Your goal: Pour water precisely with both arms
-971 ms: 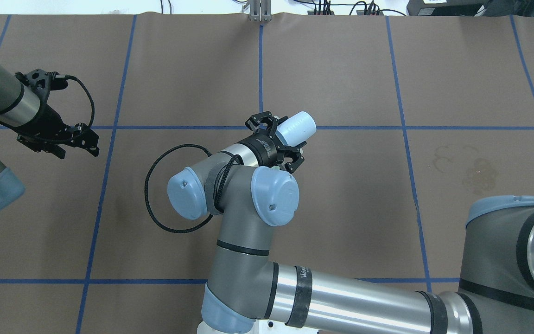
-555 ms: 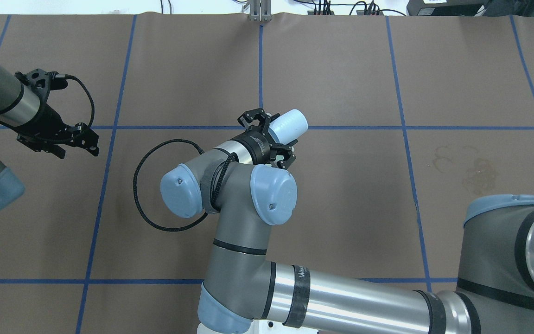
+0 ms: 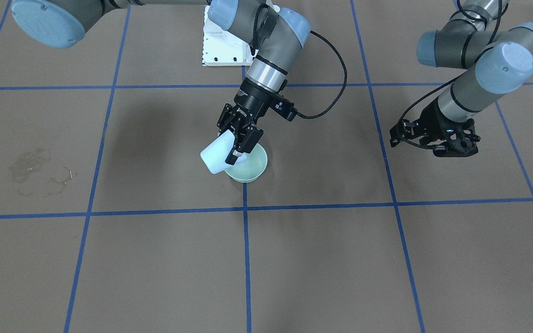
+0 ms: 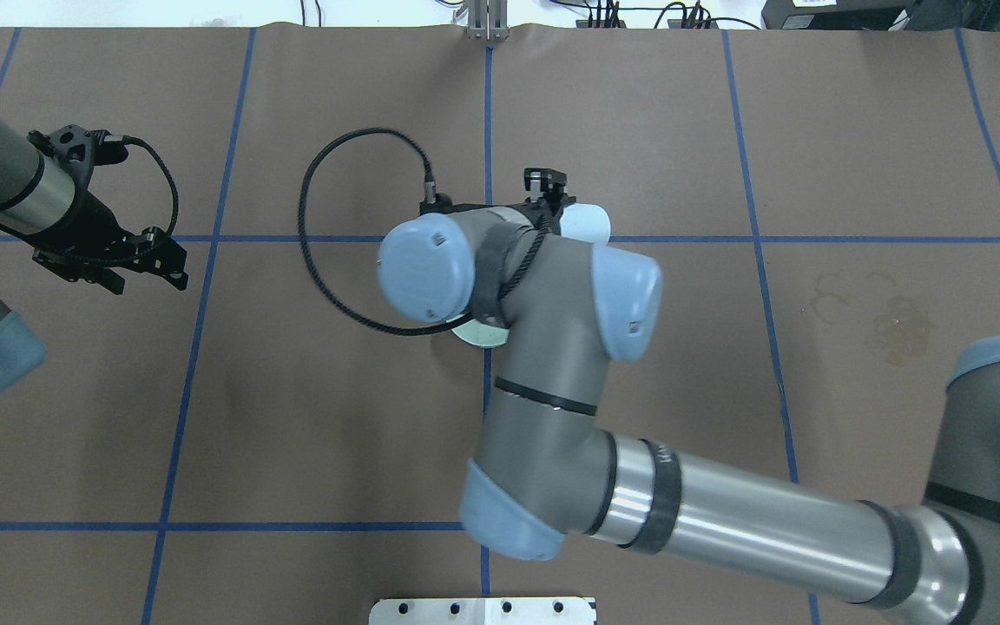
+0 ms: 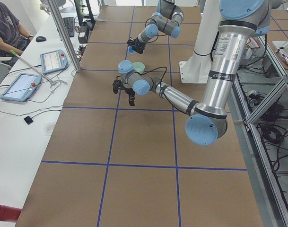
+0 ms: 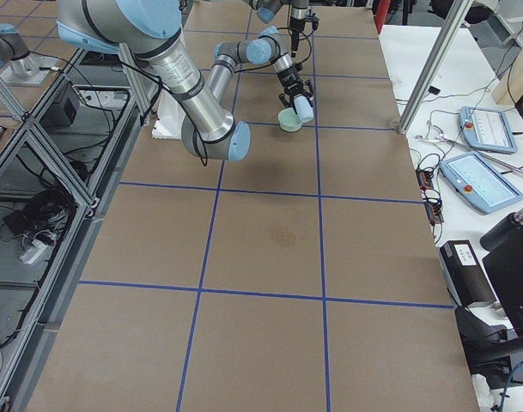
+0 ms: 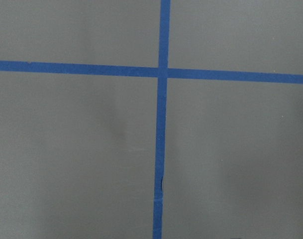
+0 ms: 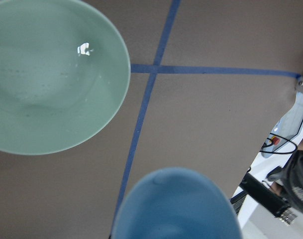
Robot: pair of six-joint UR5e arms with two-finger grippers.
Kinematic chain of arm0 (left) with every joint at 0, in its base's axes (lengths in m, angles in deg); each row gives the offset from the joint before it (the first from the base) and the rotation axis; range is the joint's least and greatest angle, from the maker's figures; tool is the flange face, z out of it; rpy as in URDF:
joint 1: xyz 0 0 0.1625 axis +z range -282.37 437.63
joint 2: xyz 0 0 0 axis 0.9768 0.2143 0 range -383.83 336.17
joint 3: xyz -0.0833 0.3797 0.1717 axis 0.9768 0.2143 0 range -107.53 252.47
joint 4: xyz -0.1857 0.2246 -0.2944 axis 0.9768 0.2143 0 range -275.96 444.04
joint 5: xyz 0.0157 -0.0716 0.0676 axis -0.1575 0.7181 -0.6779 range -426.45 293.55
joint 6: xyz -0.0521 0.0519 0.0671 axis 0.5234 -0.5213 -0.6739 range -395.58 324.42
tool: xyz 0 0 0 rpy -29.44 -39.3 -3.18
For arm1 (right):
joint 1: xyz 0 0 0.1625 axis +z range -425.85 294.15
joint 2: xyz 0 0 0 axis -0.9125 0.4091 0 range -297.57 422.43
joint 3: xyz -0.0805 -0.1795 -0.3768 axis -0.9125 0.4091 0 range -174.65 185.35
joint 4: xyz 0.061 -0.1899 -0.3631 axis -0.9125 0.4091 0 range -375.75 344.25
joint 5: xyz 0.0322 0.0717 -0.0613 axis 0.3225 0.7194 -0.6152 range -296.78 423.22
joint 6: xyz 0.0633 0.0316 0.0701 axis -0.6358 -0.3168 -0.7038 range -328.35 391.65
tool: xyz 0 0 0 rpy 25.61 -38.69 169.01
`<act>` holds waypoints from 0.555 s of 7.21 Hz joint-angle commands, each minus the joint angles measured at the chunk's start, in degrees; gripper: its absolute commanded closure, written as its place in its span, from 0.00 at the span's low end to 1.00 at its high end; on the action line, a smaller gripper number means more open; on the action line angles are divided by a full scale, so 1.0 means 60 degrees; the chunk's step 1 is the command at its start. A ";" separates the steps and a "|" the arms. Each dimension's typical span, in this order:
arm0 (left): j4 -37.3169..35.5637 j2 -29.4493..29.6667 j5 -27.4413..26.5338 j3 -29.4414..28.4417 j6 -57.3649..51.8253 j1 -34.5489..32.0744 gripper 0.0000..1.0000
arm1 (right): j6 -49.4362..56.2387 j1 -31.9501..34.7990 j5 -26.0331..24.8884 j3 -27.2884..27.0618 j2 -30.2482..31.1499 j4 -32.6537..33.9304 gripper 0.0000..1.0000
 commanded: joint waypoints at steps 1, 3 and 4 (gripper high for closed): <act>-0.0017 0.0006 -0.0031 0.0066 0.0012 -0.0012 0.13 | -0.2370 0.1364 0.2574 -0.2679 0.3204 -0.2446 1.00; -0.0017 0.0006 -0.0045 0.0066 0.0012 -0.0012 0.13 | -0.4376 0.3032 0.4760 -0.3462 0.6047 -0.5160 1.00; -0.0017 0.0035 -0.0060 0.0066 0.0012 -0.0012 0.13 | -0.4427 0.3708 0.5103 -0.3625 0.7975 -0.7073 1.00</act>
